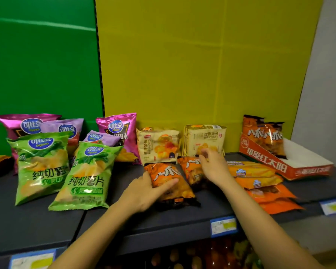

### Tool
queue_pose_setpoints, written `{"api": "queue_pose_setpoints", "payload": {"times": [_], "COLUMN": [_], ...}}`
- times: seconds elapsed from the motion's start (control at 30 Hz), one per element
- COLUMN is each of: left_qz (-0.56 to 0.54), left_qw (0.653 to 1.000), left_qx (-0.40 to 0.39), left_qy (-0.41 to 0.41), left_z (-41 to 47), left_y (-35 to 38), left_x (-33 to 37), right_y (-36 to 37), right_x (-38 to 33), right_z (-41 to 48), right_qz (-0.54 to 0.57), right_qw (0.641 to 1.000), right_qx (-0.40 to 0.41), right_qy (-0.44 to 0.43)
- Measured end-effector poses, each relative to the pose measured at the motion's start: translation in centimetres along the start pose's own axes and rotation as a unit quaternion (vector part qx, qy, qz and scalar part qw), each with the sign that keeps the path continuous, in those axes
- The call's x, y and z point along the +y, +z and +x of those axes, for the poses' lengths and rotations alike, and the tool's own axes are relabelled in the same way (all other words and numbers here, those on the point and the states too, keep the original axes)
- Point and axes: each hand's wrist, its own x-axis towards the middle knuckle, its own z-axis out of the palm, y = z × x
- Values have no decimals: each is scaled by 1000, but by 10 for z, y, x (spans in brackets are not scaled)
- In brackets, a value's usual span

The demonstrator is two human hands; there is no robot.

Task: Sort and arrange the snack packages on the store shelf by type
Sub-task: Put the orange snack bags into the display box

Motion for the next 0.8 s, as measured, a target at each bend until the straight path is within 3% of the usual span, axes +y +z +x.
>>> {"api": "queue_pose_setpoints", "payload": {"times": [0.13,0.23,0.33,0.47,0.6,0.8], "left_qz": [81,-116,-309,-408,-428,-437], "left_qw": [993,980,939,912,898,893], "left_qx": [-43,-71,-101,-10,69,92], "left_qy": [-78,-145,-115,-53,-74,-54], "left_z": [24,35,22,3,-3,-15], "left_y": [15,14,13,16,14,4], "left_x": [7,3,14,18,0,2], "right_y": [21,23,23,21,18,26], "right_x": [14,17,21,23,20,16], "right_z": [2,5,13,27,34,26], "right_qz": [-98,-95,-77,-81,-92,5], "right_qw": [992,994,995,989,968,981], "right_qx": [-74,-43,-48,-124,-231,-196], "right_qy": [-14,-28,-30,-22,11,-1]}}
